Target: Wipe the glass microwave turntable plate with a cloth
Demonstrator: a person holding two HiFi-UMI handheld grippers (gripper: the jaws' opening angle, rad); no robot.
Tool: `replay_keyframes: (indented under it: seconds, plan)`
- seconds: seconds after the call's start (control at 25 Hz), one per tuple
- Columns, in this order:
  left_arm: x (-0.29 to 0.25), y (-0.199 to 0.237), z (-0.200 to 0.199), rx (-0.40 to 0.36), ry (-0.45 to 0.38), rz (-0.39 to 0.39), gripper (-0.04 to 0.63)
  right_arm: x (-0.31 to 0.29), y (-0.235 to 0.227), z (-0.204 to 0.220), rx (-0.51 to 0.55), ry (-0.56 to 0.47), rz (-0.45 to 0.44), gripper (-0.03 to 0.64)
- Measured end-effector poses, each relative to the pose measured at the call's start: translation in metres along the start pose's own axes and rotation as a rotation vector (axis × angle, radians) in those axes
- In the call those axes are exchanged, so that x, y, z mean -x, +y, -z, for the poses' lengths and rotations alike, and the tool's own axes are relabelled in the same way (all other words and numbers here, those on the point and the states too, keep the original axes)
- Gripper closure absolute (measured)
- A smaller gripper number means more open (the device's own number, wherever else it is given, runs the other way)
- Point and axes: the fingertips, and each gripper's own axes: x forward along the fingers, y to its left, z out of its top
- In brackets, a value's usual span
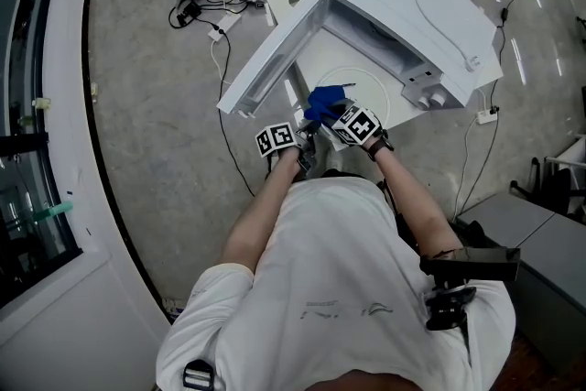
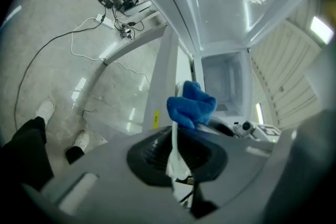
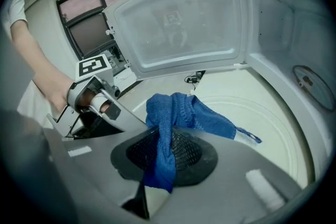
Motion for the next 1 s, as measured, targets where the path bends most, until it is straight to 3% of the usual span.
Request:
replay_keyframes:
  seconds: [0.28,0.72,1.0]
  plan:
    - [0.001,0.003,0.003,0.021,0.002,-0.009,0.569,0.015,0.018,0.028,-0.058,-0.04,0.004,0.546]
    - [-0.003,0.006,0.003,0.042,-0.011,-0.015,0.566,0.048,0.036,0.09,-0.035,0.036,-0.035,0.546]
    - [-0.008,-0.004,0.007,0.025,0.018,0.004,0.568,0.096,-0.021,0.129,-0.244,-0.026,0.127,0.546]
